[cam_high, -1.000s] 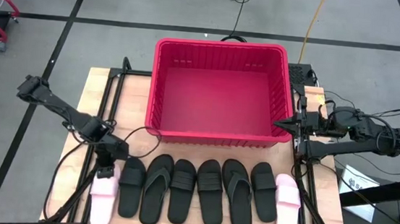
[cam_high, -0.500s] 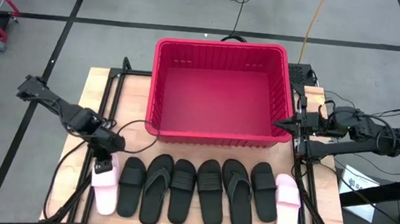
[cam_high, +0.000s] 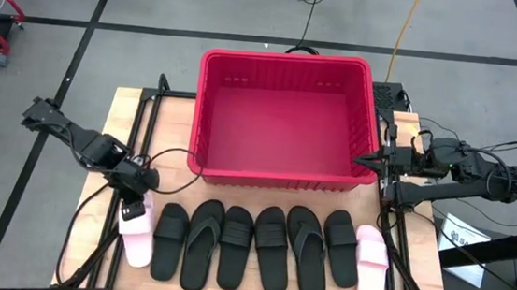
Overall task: Pick and place slides into bin
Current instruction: Put the pink slide into the red bin
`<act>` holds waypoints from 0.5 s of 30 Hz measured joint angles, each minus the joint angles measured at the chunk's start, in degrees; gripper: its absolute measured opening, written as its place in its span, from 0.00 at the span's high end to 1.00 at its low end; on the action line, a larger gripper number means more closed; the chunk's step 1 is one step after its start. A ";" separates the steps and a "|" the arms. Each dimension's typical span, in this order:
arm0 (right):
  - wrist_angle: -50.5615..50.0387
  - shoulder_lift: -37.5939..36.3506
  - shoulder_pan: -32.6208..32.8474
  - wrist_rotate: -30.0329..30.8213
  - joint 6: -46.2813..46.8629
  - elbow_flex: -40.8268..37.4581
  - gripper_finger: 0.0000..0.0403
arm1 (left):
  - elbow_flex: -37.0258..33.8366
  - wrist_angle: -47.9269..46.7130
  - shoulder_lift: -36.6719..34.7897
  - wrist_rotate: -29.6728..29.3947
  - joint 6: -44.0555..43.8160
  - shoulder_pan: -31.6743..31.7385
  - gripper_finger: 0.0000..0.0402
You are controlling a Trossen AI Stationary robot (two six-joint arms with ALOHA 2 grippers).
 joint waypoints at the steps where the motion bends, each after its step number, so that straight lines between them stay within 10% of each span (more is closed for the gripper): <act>1: 0.00 0.00 0.00 0.01 0.05 0.00 1.00 | 0.14 -0.14 0.00 -0.33 -0.21 0.00 1.00; 15: 0.48 0.02 0.00 2.99 -0.21 0.02 1.00 | 0.31 -1.33 0.00 -3.60 -1.16 0.01 1.00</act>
